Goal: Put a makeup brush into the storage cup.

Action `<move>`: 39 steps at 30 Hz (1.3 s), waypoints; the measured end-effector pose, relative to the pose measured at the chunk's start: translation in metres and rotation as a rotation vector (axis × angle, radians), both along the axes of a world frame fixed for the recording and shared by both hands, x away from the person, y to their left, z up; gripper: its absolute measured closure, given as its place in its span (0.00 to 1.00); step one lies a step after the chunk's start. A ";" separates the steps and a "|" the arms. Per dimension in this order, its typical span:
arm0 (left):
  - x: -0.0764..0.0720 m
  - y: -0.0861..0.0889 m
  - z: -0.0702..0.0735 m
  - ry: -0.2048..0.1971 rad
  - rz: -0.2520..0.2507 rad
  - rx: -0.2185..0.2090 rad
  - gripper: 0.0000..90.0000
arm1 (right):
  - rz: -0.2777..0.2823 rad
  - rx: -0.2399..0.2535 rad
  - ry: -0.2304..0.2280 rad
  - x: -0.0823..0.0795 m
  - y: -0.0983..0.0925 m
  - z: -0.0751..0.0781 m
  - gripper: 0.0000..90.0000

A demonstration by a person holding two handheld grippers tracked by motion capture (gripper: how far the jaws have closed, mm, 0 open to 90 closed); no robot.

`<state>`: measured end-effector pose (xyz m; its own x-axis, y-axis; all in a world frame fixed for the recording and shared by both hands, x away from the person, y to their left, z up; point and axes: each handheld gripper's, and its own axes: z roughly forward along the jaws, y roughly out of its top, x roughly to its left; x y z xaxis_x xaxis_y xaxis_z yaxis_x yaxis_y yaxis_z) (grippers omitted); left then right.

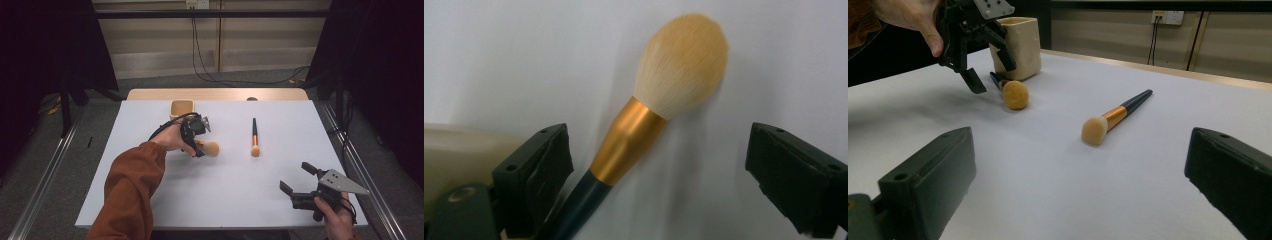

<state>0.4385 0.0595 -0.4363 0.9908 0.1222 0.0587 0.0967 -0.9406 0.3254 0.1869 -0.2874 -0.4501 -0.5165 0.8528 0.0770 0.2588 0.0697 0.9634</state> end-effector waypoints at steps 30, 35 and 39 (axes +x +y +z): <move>0.012 -0.009 -0.016 0.031 -0.029 0.095 0.47 | 0.013 -0.004 0.003 -0.001 0.001 0.000 0.00; 0.016 -0.008 -0.014 0.079 -0.041 0.101 0.57 | 0.011 0.003 0.000 -0.001 0.000 0.000 0.00; 0.014 -0.010 -0.015 0.083 -0.032 0.111 0.61 | 0.012 0.001 0.000 -0.001 0.000 0.000 0.00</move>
<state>0.4524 0.0496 -0.4509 0.9961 0.0876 -0.0126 0.0883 -0.9735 0.2111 0.1855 -0.2872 -0.4499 -0.5271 0.8463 0.0778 0.2582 0.0722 0.9634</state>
